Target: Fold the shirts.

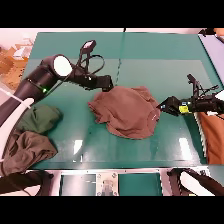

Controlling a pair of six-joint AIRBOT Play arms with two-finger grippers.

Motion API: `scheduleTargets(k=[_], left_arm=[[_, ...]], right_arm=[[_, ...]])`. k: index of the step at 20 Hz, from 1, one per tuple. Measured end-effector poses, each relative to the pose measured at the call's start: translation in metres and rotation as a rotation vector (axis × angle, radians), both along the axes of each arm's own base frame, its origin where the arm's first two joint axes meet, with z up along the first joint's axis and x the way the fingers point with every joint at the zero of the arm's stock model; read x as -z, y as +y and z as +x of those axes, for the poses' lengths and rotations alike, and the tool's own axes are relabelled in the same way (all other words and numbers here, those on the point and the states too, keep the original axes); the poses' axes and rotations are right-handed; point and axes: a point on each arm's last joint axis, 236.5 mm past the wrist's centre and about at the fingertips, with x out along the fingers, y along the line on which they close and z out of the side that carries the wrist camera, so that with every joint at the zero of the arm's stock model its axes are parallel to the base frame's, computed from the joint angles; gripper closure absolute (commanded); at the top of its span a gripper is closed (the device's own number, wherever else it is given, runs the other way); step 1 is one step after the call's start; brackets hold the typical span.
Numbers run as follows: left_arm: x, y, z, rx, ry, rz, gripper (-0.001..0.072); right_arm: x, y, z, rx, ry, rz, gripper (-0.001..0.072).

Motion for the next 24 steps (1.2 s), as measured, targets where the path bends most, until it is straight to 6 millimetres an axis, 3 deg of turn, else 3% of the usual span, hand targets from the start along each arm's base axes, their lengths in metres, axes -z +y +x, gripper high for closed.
scheduleTargets(k=[3,8,11,13,15,17,19,21,24], left_arm=[[0.01,0.041,0.0,-0.031,0.113,0.053,-0.0011],[0.03,0.111,0.007,-0.13,0.213,0.13,-0.001],[0.042,0.134,0.009,-0.161,0.233,0.168,-0.0011],[0.048,0.139,0.01,-0.165,0.24,0.18,-0.001],[0.053,0.144,0.012,-0.172,0.244,0.188,-0.001],[0.058,0.146,0.013,-0.171,0.252,0.196,-0.001],[0.063,0.146,0.013,-0.17,0.262,0.199,-0.001],[0.065,0.148,0.014,-0.172,0.262,0.206,-0.001],[0.066,0.148,0.015,-0.169,0.258,0.208,-0.001]], right_arm=[[0.015,-0.009,-0.015,0.046,0.082,0.011,0.0227],[0.072,0.008,-0.079,0.097,0.334,0.086,0.0227],[0.097,0.031,-0.105,0.114,0.411,0.127,0.0226],[0.105,0.048,-0.111,0.111,0.422,0.147,0.0226],[0.11,0.067,-0.107,0.118,0.411,0.172,0.0246],[0.116,0.079,-0.097,0.126,0.364,0.173,0.0685],[0.118,0.085,-0.083,0.112,0.295,0.162,0.069],[0.106,0.086,-0.07,0.087,0.255,0.178,0.069],[0.056,0.076,-0.039,0.055,0.163,0.242,0.069]])
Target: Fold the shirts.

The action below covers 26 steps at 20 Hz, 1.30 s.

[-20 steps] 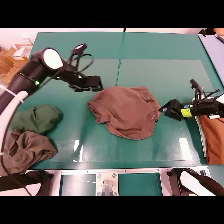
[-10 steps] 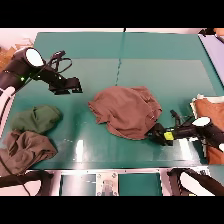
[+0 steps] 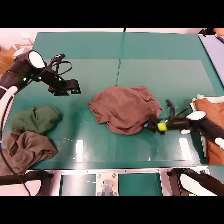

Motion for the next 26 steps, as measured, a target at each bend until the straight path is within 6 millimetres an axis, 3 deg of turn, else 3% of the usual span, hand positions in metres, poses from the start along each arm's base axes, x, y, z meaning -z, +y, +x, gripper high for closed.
scheduleTargets(k=[2,4,7,9,12,15,18,19,21,23,24,25,26], left_arm=[[0.001,0.001,0.001,0.002,-0.002,0.003,-0.001],[0.004,0.001,0.002,0.004,0.003,0.004,-0.001],[0.011,-0.006,0.0,0.003,0.026,-0.022,-0.001],[0.018,-0.017,-0.004,-0.003,0.054,-0.066,-0.001],[0.04,-0.05,-0.023,-0.008,0.112,-0.172,-0.001],[0.066,-0.104,-0.05,-0.012,0.142,-0.29,-0.001],[0.083,-0.161,-0.07,-0.023,0.108,-0.369,0.0002],[0.087,-0.178,-0.075,-0.025,0.088,-0.384,0.0078],[0.094,-0.204,-0.087,-0.018,0.06,-0.395,0.0299],[0.101,-0.219,-0.096,-0.012,0.045,-0.396,0.0312],[0.102,-0.224,-0.099,-0.012,0.044,-0.399,0.0474],[0.105,-0.227,-0.102,-0.009,0.039,-0.396,0.0682],[0.105,-0.229,-0.103,-0.005,0.036,-0.396,0.0685]], right_arm=[[-0.049,-0.023,0.027,0.021,-0.107,0.005,0.069],[-0.095,-0.062,0.052,0.082,-0.205,-0.048,0.069],[-0.135,-0.129,0.072,0.222,-0.281,-0.17,0.0689],[-0.135,-0.158,0.074,0.283,-0.265,-0.214,0.069],[-0.105,-0.171,0.069,0.304,-0.186,-0.222,0.069],[-0.075,-0.172,0.066,0.306,-0.128,-0.222,0.0689],[-0.062,-0.172,0.066,0.302,-0.116,-0.226,0.0689],[-0.06,-0.173,0.067,0.303,-0.117,-0.228,0.0689],[-0.057,-0.173,0.068,0.303,-0.119,-0.232,0.069],[-0.056,-0.174,0.068,0.303,-0.121,-0.235,0.0689],[-0.055,-0.174,0.068,0.303,-0.121,-0.237,0.069],[-0.055,-0.174,0.069,0.303,-0.124,-0.238,0.069],[-0.055,-0.174,0.069,0.303,-0.125,-0.238,0.069]])
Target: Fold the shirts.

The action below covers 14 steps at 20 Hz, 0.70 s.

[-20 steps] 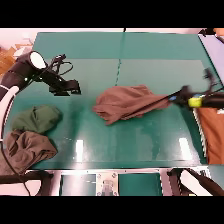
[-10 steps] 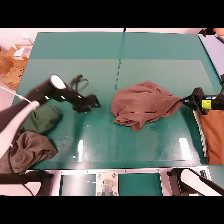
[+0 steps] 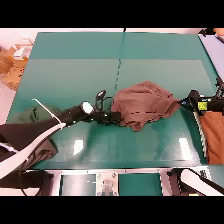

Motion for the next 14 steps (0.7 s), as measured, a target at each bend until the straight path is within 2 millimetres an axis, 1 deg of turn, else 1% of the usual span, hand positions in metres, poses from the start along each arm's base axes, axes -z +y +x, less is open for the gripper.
scheduleTargets(k=[2,3,4,5,6,7,8,9,10,11,12,13,14], left_arm=[[-0.006,-0.005,0.003,0.013,-0.035,-0.008,0.0686],[-0.017,-0.009,0.009,0.023,-0.069,-0.022,0.0686],[-0.035,-0.012,0.019,0.029,-0.113,-0.044,0.0687],[-0.057,-0.011,0.032,0.032,-0.171,-0.062,0.0687],[-0.088,-0.009,0.047,0.033,-0.246,-0.083,0.0686],[-0.131,-0.004,0.064,0.039,-0.344,-0.108,0.0687],[-0.175,0.004,0.077,0.048,-0.444,-0.122,0.0687],[-0.227,0.016,0.088,0.058,-0.563,-0.127,0.0687],[-0.286,0.032,0.095,0.055,-0.694,-0.136,0.0687],[-0.34,0.046,0.095,0.054,-0.812,-0.139,0.0687],[-0.39,0.059,0.087,0.064,-0.918,-0.135,0.0687],[-0.443,0.073,0.074,0.069,-1.033,-0.133,0.0686],[-0.49,0.087,0.057,0.067,-1.136,-0.133,0.0687]], right_arm=[[-0.002,0.001,0.002,0.002,-0.01,0.01,0.069],[-0.006,0.003,0.005,0.001,-0.022,0.017,0.069],[-0.013,0.005,0.01,-0.001,-0.049,0.032,0.069],[-0.025,0.009,0.015,-0.01,-0.084,0.053,0.069],[-0.046,0.014,0.023,-0.025,-0.139,0.076,0.069],[-0.072,0.019,0.033,-0.036,-0.212,0.096,0.069],[-0.108,0.024,0.043,-0.054,-0.307,0.109,0.069],[-0.148,0.028,0.05,-0.068,-0.411,0.114,0.069],[-0.198,0.033,0.055,-0.088,-0.536,0.106,0.069],[-0.245,0.038,0.054,-0.11,-0.651,0.085,0.069],[-0.296,0.045,0.047,-0.133,-0.775,0.048,0.069],[-0.341,0.052,0.037,-0.148,-0.886,0.005,0.069],[-0.386,0.059,0.021,-0.156,-1.001,-0.052,0.069]])
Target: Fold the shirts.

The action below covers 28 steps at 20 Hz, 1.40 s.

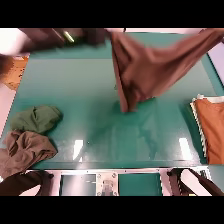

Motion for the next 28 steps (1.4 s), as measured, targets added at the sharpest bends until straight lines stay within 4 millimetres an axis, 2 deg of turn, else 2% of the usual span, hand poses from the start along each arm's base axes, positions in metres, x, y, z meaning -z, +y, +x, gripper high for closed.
scheduleTargets(k=[1,3,4,6,8,10,11,13,15,16,18,21,22,24,26,27,28], left_arm=[[-0.044,0.014,-0.02,-0.006,-0.099,-0.003,0.0686],[-0.108,0.038,-0.062,-0.02,-0.252,-0.011,0.0686],[-0.132,0.049,-0.082,-0.029,-0.315,-0.02,0.0686],[-0.16,0.066,-0.109,-0.052,-0.397,-0.026,0.0686],[-0.169,0.078,-0.122,-0.081,-0.435,-0.009,0.0686],[-0.168,0.087,-0.12,-0.124,-0.439,0.011,0.0686],[-0.162,0.091,-0.112,-0.15,-0.427,0.029,0.0686],[-0.139,0.094,-0.085,-0.204,-0.38,0.083,0.0685],[-0.103,0.09,-0.047,-0.242,-0.309,0.143,0.0686],[-0.077,0.083,-0.022,-0.25,-0.258,0.18,0.0685],[-0.008,0.064,0.035,-0.251,-0.13,0.268,0.0686],[0.108,0.032,0.119,-0.241,0.045,0.364,0.0686],[0.153,0.021,0.145,-0.238,0.1,0.389,0.0686],[0.227,0.001,0.183,-0.228,0.184,0.397,0.0685],[0.285,-0.013,0.205,-0.215,0.249,0.394,0.0684],[0.304,-0.018,0.212,-0.212,0.27,0.384,0.0683],[0.317,-0.021,0.217,-0.212,0.285,0.37,0.0649]], right_arm=[[-0.038,0.008,-0.017,0.016,-0.103,-0.04,0.069],[-0.101,0.025,-0.059,0.062,-0.289,-0.128,0.069],[-0.119,0.03,-0.075,0.092,-0.349,-0.168,0.069],[-0.144,0.038,-0.101,0.152,-0.438,-0.236,0.069],[-0.156,0.041,-0.117,0.199,-0.484,-0.284,0.069],[-0.157,0.037,-0.12,0.229,-0.491,-0.305,0.069],[-0.153,0.034,-0.117,0.237,-0.479,-0.306,0.0689],[-0.136,0.023,-0.103,0.25,-0.428,-0.29,0.0689],[-0.104,0.011,-0.08,0.241,-0.346,-0.261,0.0689],[-0.081,0.004,-0.066,0.232,-0.291,-0.243,0.0689],[-0.023,-0.011,-0.031,0.214,-0.165,-0.197,0.0689],[0.09,-0.042,0.029,0.236,0.06,-0.117,0.0689],[0.133,-0.053,0.049,0.254,0.138,-0.087,0.0689],[0.221,-0.072,0.082,0.29,0.303,-0.046,0.0689],[0.297,-0.081,0.104,0.301,0.449,-0.011,0.0689],[0.333,-0.083,0.111,0.298,0.52,0.005,0.0688],[0.36,-0.084,0.116,0.297,0.572,0.019,0.0653]])
